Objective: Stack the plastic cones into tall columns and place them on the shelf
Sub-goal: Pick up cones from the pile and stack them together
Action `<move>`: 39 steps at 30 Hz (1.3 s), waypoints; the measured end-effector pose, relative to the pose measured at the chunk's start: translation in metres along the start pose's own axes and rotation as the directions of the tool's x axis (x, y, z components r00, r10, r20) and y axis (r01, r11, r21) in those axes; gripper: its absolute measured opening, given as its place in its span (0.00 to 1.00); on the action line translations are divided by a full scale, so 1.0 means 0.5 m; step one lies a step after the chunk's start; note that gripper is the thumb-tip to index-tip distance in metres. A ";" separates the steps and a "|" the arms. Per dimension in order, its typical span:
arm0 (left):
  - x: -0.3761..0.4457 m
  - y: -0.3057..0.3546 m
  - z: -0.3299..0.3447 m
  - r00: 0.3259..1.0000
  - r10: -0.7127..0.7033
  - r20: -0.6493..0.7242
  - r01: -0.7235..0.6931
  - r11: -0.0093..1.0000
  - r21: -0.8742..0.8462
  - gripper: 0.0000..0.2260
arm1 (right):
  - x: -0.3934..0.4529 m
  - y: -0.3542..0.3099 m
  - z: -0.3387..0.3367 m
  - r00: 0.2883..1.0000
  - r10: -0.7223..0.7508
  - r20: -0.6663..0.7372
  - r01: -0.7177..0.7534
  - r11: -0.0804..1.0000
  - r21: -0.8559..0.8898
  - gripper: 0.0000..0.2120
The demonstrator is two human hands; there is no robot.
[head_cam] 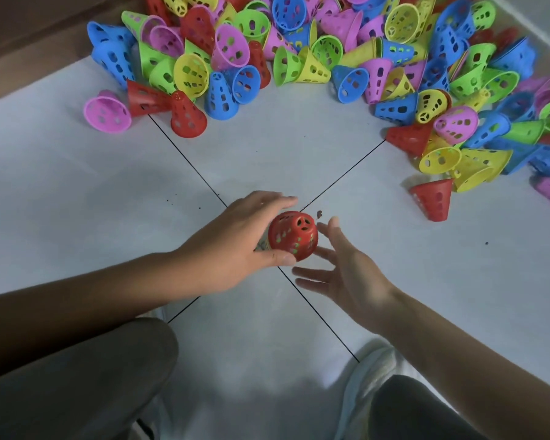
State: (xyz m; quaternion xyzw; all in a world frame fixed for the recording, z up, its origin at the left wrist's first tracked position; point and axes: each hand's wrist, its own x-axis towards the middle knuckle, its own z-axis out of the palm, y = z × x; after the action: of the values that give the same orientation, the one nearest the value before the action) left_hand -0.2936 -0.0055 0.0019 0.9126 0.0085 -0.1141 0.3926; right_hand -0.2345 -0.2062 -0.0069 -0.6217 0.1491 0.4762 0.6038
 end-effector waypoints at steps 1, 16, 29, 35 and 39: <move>-0.002 -0.011 -0.005 1.000 -0.002 -0.006 0.002 1.000 0.007 0.35 | 0.009 -0.004 0.006 1.000 0.014 0.012 -0.014 1.000 0.017 0.27; -0.002 -0.236 -0.201 0.945 -0.121 -0.303 0.185 0.964 0.193 0.17 | 0.124 -0.093 0.102 0.994 -0.032 0.104 0.017 0.989 0.145 0.20; 0.146 -0.297 -0.284 0.896 0.041 -0.442 0.140 0.919 0.369 0.22 | 0.266 -0.185 0.078 0.863 -0.503 -0.044 0.342 0.646 -0.683 0.23; 0.226 -0.332 -0.302 0.937 0.068 -0.343 0.100 0.888 0.450 0.29 | 0.367 -0.307 0.039 0.629 -0.759 0.168 0.367 0.100 -0.925 0.24; 0.262 -0.353 -0.309 0.956 0.032 -0.292 0.116 0.872 0.476 0.31 | 0.434 -0.383 0.029 0.623 -0.742 0.248 0.247 -0.114 -0.962 0.30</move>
State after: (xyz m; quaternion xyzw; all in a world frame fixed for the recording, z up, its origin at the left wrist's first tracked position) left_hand -0.1537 0.2179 -0.0492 0.9882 0.0568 0.0142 0.1415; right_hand 0.0143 -0.0654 -0.0555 -0.9309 -0.3328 0.0432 0.1441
